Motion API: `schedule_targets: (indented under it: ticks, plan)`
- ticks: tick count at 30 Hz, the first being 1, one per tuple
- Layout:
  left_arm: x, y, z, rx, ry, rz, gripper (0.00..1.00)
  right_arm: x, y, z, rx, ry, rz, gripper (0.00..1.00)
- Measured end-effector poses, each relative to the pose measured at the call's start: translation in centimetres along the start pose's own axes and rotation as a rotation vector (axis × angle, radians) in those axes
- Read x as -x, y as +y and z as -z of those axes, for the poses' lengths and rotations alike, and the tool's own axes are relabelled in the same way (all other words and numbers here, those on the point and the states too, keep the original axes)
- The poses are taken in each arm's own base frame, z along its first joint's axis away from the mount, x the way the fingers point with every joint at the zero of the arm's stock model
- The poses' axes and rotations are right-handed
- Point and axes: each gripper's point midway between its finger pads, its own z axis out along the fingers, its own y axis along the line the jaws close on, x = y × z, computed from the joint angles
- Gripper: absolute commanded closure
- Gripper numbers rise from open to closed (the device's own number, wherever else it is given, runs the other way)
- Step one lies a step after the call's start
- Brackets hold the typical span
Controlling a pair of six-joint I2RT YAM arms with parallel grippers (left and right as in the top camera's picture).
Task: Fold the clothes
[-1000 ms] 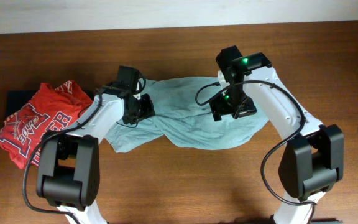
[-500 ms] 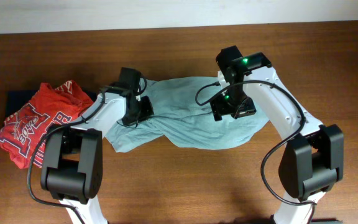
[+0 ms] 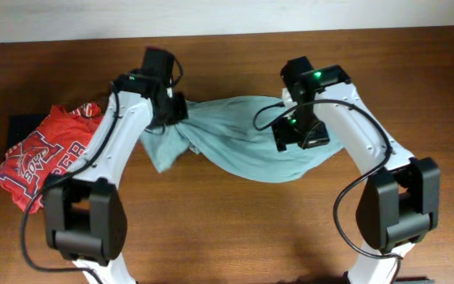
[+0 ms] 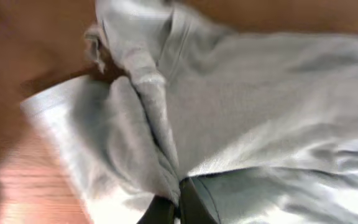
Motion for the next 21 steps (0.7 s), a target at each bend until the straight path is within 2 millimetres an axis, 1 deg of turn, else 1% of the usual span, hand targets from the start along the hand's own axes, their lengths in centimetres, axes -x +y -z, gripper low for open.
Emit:
schedule_targets:
  ticks: [3, 5, 7, 9, 14, 16, 18, 21]
  plan:
    - [1.5, -0.2, 1.9, 0.003, -0.06, -0.024, 0.82, 0.1, -1.4, 0.1, 0.009, 0.003, -0.043, 0.25]
    - [1.7, 0.0, 2.4, 0.012, -0.075, -0.034, 0.79, 0.1, -2.2, 0.2, 0.017, 0.006, -0.069, 0.25]
    - [1.7, 0.2, 2.5, 0.024, -0.074, -0.04, 0.77, 0.1, -2.8, 0.2, 0.025, 0.008, -0.09, 0.25]
    - [1.7, 0.4, 2.5, 0.037, -0.077, -0.044, 0.73, 0.1, -3.1, 0.3, 0.03, 0.009, -0.101, 0.25]
    - [1.8, 0.9, 2.5, 0.065, -0.081, -0.06, 0.5, 0.1, -3.0, 0.3, 0.039, 0.01, -0.103, 0.25]
    - [1.7, 1.0, 2.5, 0.071, -0.078, -0.063, 0.44, 0.1, -3.0, 0.3, 0.041, 0.01, -0.103, 0.25]
    - [1.3, 1.2, 2.0, 0.074, -0.066, -0.057, 0.43, 0.1, -3.0, 0.3, 0.041, 0.01, -0.103, 0.25]
    - [-0.2, 1.3, 0.2, 0.059, -0.029, -0.046, 0.43, 0.1, -2.9, 0.3, 0.044, 0.01, -0.103, 0.25]
